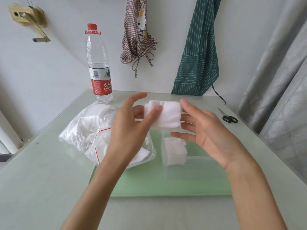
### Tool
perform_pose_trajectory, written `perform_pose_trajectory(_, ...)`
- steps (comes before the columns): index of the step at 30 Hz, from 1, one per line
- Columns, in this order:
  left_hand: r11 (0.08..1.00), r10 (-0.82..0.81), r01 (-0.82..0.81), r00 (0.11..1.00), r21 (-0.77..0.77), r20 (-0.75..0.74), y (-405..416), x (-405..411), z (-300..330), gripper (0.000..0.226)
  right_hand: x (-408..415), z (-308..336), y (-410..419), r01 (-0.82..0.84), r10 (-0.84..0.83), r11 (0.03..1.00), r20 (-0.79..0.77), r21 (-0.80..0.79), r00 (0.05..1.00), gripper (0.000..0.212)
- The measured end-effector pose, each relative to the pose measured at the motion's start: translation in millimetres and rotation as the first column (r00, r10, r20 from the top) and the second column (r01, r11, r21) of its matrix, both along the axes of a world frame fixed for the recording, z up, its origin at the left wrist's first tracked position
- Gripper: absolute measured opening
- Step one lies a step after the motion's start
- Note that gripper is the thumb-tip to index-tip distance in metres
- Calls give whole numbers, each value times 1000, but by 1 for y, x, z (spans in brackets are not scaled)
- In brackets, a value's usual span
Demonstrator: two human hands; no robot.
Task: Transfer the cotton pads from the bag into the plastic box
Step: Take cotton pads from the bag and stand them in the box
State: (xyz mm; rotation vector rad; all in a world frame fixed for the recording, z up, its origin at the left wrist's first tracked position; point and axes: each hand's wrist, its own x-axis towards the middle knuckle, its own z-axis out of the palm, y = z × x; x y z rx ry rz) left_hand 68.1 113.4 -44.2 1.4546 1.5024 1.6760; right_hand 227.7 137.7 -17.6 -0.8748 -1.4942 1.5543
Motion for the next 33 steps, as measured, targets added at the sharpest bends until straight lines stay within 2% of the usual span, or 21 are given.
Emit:
perform_pose_trajectory(3, 1000, 26, -26, 998, 17, -50, 8, 19, -10, 42, 9, -7, 2, 193, -221, 968, 172, 161, 960, 26)
perform_pose_trajectory(5, 1000, -1, -1, 998, -29, -70, 13, 31, -20, 41, 18, -15, 9, 267, -306, 945, 224, 189, 925, 26)
perform_pose_trajectory(7, 995, -52, 37, 985, -96, -167, 20, 35, -29, 36, 34, -18, 18, 292, -313, 949, 258, 119, 914, 26)
perform_pose_trajectory(9, 988, -104, 52, 922, -146, -372, 26, 32, -30, 23, 51, -18, 31, 297, -283, 955, 317, 7, 905, 27)
perform_pose_trajectory(10, 985, -136, 61, 850, -162, -509, 31, 29, -28, 19, 58, -19, 38, 294, -263, 955, 375, -26, 889, 25)
perform_pose_trajectory(11, 979, -185, 81, 742, -187, -645, 35, 28, -25, 20, 65, -21, 46, 291, -243, 956, 453, -37, 858, 20)
perform_pose_trajectory(13, 943, -331, 142, 470, -300, -818, 47, 29, -17, 28, 69, -25, 60, 270, -195, 963, 612, -31, 766, 13)
perform_pose_trajectory(14, 910, -414, 159, 353, -382, -839, 52, 31, -15, 33, 68, -28, 66, 248, -155, 968, 679, -41, 718, 12)
perform_pose_trajectory(16, 852, -523, 134, 179, -506, -833, 60, 35, -15, 41, 64, -37, 74, 227, -83, 970, 755, -89, 651, 11)
perform_pose_trajectory(17, 830, -558, 106, 116, -548, -822, 62, 36, -16, 45, 61, -42, 77, 228, -61, 968, 776, -108, 628, 9)
perform_pose_trajectory(19, 798, -602, 55, 33, -600, -797, 64, 38, -18, 50, 57, -53, 80, 242, -66, 966, 816, -92, 575, 22)
perform_pose_trajectory(22, 779, -626, 27, -19, -627, -779, 61, 43, -14, 54, 53, -65, 81, 229, -120, 973, 862, 5, 493, 31)
perform_pose_trajectory(25, 762, -647, 3, -31, -647, -762, 59, 46, -9, 54, 51, -65, 80, 161, -143, 983, 897, 82, 418, 22)
perform_pose_trajectory(27, 744, -668, -9, -34, -668, -743, 60, 47, -8, 56, 50, -63, 77, 47, -124, 992, 938, 115, 325, 16)
perform_pose_trajectory(30, 730, -683, -3, -22, -683, -730, 61, 44, -8, 56, 49, -56, 76, -198, -173, 962, 980, 190, 100, 18)
perform_pose_trajectory(33, 789, -612, 58, -10, -612, -790, 63, 42, -9, 46, 52, -52, 82, -337, -185, 920, 980, 200, 75, 21)
